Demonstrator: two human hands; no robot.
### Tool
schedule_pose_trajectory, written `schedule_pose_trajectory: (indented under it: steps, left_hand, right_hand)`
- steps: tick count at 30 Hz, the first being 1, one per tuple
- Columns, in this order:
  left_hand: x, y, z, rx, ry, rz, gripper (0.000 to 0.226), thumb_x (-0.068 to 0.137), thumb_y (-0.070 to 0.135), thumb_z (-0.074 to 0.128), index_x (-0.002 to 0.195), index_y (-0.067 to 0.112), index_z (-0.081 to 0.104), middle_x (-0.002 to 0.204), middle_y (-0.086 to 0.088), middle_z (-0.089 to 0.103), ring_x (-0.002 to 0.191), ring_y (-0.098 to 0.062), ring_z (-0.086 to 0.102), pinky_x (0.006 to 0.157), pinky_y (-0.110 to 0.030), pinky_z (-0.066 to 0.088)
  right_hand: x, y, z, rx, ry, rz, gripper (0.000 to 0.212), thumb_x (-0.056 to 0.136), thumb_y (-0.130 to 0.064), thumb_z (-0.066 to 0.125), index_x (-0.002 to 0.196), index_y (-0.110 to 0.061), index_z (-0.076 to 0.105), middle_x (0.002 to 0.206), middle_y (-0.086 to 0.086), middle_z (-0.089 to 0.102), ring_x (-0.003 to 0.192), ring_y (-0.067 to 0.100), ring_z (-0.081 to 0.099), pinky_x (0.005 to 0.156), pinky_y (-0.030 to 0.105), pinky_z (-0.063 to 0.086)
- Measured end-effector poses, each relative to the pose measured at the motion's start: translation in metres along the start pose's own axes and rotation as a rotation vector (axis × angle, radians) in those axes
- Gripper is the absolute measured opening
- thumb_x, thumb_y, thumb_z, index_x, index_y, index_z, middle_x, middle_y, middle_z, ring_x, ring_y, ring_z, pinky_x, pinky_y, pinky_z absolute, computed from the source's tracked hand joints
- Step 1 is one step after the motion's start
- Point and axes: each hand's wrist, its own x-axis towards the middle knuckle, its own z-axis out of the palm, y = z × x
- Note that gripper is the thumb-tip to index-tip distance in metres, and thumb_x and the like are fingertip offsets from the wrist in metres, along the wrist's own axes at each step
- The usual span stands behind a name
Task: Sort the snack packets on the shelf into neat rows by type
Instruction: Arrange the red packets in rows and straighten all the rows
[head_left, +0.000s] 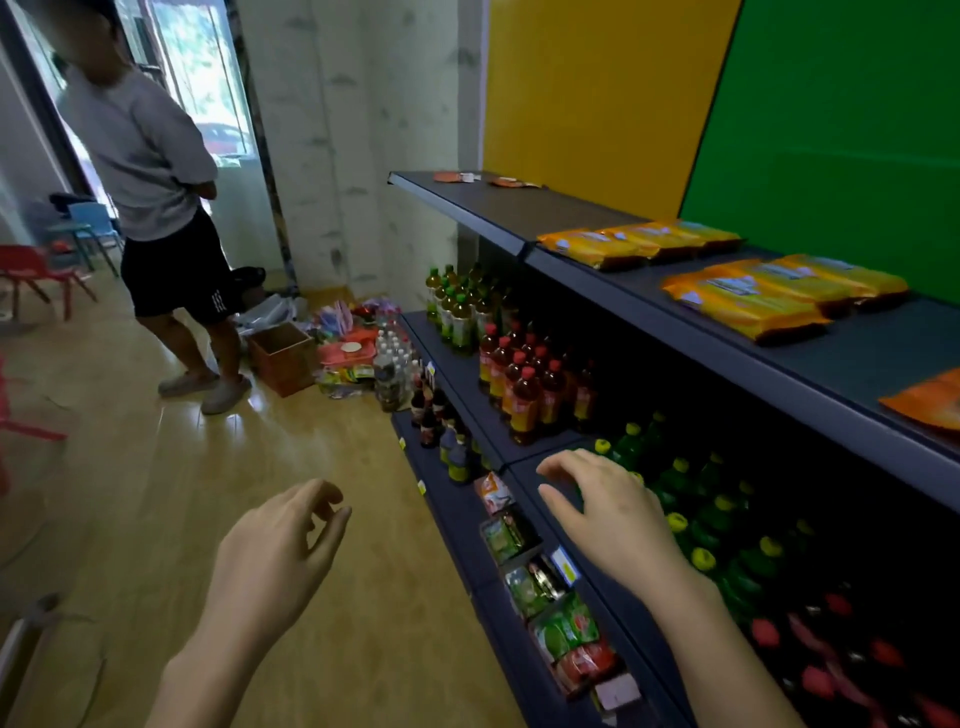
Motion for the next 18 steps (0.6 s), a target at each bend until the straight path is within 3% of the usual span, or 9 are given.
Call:
schedule_pose_trajectory:
  steps: [6, 12, 18]
  left_hand:
    - [0.142, -0.073, 0.001, 0.037, -0.006, 0.081, 0.013, 0.087, 0.035, 0.057, 0.092, 0.024, 0.063, 0.077, 0.015, 0.057, 0.066, -0.008, 0.057, 0.053, -0.023, 0.045]
    - [0.266, -0.120, 0.011, 0.083, -0.014, 0.192, 0.016, 0.087, 0.034, 0.059, 0.093, 0.021, 0.064, 0.078, 0.011, 0.060, 0.065, -0.009, 0.054, 0.049, -0.017, 0.034]
    - [0.360, -0.163, 0.045, 0.066, -0.105, 0.204, 0.024, 0.091, 0.043, 0.047, 0.104, 0.026, 0.058, 0.092, 0.012, 0.063, 0.083, -0.008, 0.060, 0.055, -0.015, 0.033]
  right_hand:
    - [0.135, -0.045, 0.034, 0.037, 0.073, 0.056, 0.024, 0.094, -0.039, 0.044, 0.115, -0.032, 0.054, 0.116, -0.017, 0.057, 0.109, 0.007, 0.054, 0.081, 0.027, 0.046]
    - [0.250, -0.079, 0.056, 0.041, 0.117, 0.100, 0.023, 0.093, -0.039, 0.045, 0.113, -0.032, 0.054, 0.113, -0.018, 0.057, 0.105, 0.007, 0.054, 0.074, 0.024, 0.040]
    - [0.345, -0.090, 0.092, 0.019, 0.115, 0.151, 0.021, 0.093, -0.039, 0.045, 0.111, -0.032, 0.056, 0.109, -0.019, 0.058, 0.100, 0.006, 0.055, 0.073, 0.024, 0.041]
